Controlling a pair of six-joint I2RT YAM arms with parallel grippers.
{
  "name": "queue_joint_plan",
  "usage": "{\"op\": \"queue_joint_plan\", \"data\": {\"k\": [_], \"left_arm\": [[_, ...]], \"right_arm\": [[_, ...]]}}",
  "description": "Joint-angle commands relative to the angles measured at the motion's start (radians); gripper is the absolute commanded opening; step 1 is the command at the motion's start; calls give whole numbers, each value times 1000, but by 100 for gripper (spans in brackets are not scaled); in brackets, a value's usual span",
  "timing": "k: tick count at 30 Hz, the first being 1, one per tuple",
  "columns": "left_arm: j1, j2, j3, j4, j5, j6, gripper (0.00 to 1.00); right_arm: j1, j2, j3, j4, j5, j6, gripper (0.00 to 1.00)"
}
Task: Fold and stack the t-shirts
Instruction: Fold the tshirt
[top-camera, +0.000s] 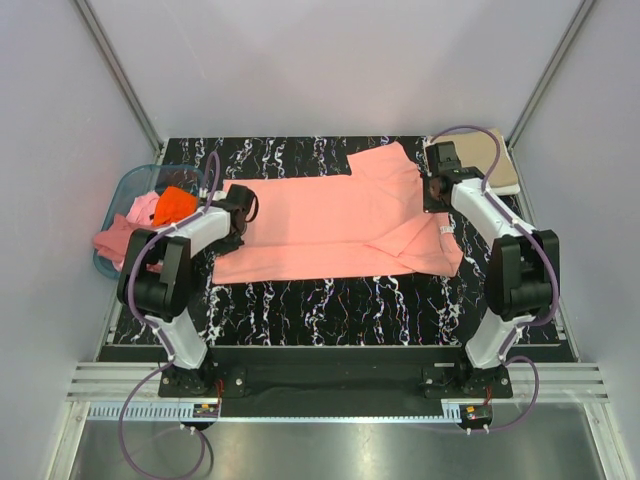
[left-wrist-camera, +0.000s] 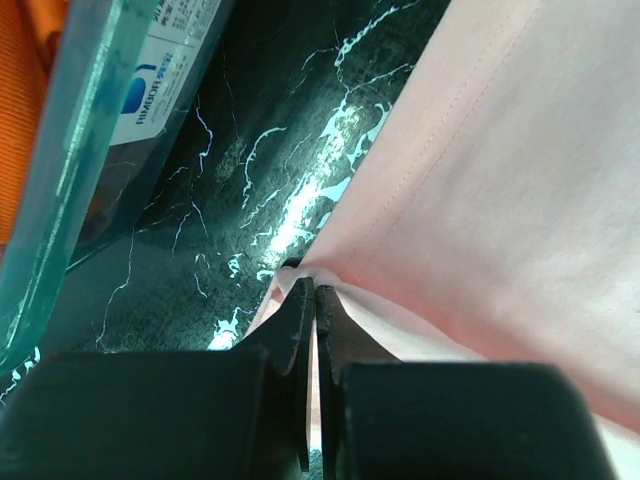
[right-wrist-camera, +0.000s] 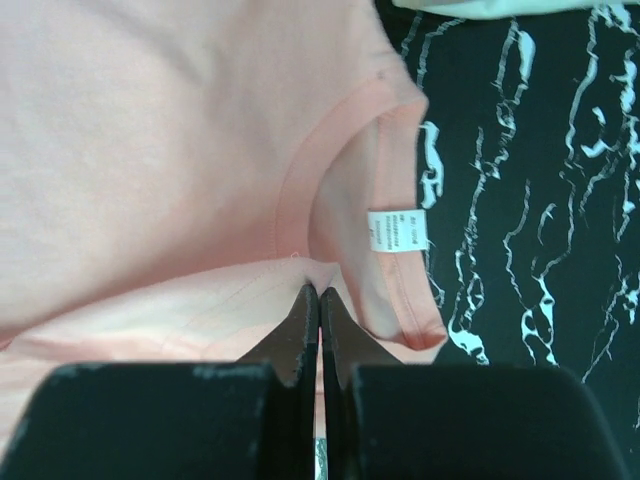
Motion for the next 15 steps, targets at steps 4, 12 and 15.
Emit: {"op": "queue_joint_plan", "data": {"k": [4,12,15], "left_arm": [[6,26,35,17,-8,-2,0],[6,39,33,16,1,-5,0],[7,49,30,17,9,-6,0]], "right_arm": [[73,30,58,70,63,-75,0],[126,62,55,127,116,-170,0],[149,62,54,159,133,-196,0]]}}
